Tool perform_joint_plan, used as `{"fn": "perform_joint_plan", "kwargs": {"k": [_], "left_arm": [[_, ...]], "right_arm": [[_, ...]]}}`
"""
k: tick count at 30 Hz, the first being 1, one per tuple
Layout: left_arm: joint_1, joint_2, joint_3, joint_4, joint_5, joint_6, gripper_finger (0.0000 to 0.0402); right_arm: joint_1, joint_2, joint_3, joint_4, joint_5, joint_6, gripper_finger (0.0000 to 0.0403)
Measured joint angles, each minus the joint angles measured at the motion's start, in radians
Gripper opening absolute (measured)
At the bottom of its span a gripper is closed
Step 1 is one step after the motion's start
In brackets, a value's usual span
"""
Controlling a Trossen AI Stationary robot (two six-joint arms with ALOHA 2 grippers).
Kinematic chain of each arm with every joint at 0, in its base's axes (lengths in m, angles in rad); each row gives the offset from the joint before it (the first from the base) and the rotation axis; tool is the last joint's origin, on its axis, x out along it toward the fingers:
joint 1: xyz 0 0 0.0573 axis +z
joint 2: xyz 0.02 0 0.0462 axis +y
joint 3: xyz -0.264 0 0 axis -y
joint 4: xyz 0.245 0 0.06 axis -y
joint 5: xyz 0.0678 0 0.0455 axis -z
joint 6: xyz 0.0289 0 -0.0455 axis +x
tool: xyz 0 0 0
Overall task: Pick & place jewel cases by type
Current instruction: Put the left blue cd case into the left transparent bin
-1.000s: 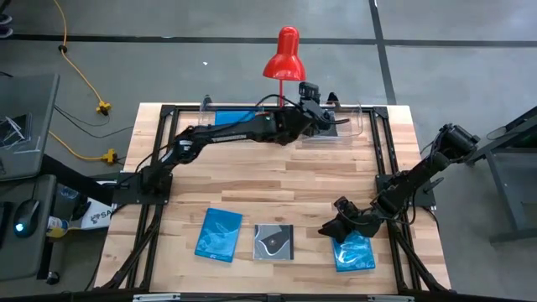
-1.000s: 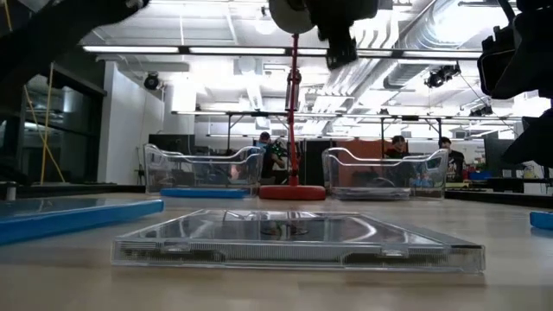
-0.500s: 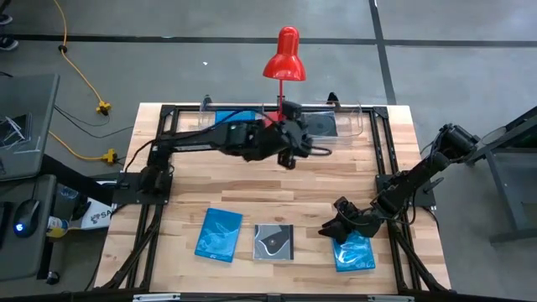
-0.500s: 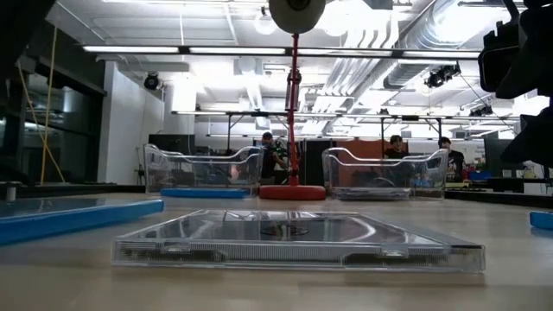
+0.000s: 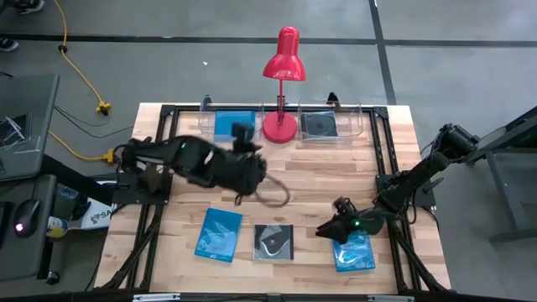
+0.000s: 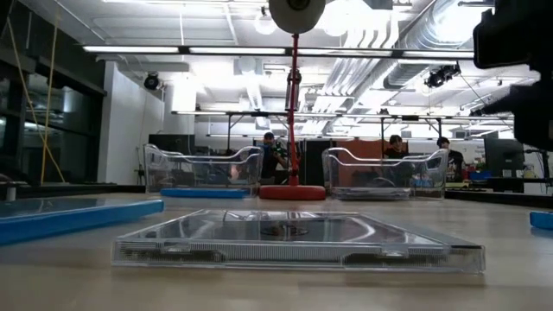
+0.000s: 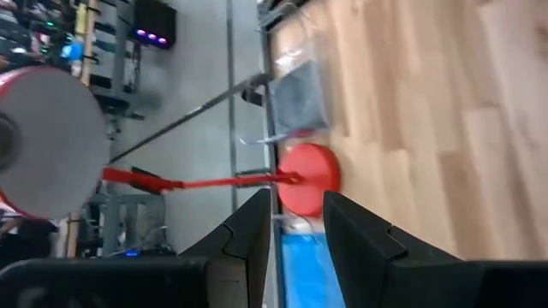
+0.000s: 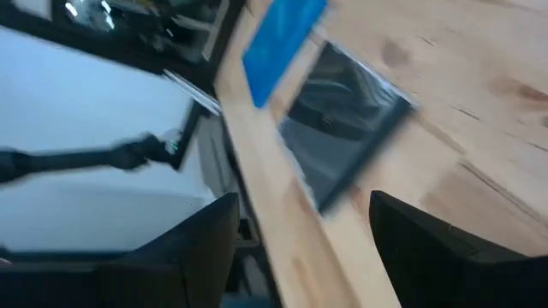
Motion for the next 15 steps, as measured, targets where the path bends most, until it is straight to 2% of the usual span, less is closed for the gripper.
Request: {"fn": "perform_joint_plan", "kwargs": {"k": [3, 10, 15], "left_arm": [[-0.067, -0.002, -0.002, -0.081, 0.001, -0.092, 0.0105], [-0.225, -0.016, -0.061, -0.077, -0.039, -0.213, 0.0105], [-0.296, -0.027, -0.135, -0.076, -0.052, -0.304, 0.0105]], "right_arm": [[0.0, 0.0, 0.0, 0.062, 0.04, 0.025, 0.0247], [0.001, 0.0, 0.0, 0.121, 0.019, 0.032, 0.0247], [0.001, 0.0, 0.0, 0.159, 0.024, 0.029, 0.0247]]}}
